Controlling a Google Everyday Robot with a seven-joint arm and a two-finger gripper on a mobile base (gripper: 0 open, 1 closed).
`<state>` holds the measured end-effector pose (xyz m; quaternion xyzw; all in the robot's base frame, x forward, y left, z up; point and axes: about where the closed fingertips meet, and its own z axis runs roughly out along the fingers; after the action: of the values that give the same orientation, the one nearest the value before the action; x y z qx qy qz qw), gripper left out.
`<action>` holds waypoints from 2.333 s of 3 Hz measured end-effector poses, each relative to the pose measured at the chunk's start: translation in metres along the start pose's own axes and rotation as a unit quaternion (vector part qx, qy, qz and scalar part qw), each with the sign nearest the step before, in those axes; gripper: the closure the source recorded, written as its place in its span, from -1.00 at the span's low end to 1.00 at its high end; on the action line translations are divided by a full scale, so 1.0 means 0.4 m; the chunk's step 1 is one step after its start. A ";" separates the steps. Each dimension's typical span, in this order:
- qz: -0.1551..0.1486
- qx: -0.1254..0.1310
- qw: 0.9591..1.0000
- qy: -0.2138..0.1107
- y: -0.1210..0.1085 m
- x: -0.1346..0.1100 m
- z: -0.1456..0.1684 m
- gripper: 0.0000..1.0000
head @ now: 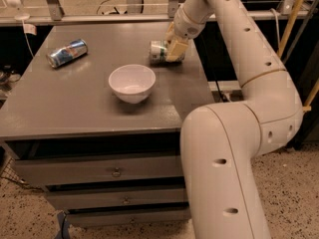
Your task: Place 7up can into white bowl
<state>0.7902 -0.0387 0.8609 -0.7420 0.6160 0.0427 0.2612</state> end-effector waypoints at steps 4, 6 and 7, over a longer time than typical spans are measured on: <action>-0.142 0.040 0.989 0.019 0.072 -0.169 -0.359 1.00; -0.207 0.005 0.974 0.090 0.223 -0.255 -0.369 1.00; -0.227 -0.030 0.969 0.087 0.300 -0.290 -0.310 1.00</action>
Offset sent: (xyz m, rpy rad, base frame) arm -0.0640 -0.0367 0.1328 0.1152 -0.1622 0.0798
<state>0.6184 -0.0026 0.9720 -0.8709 0.4501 -0.0641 0.1867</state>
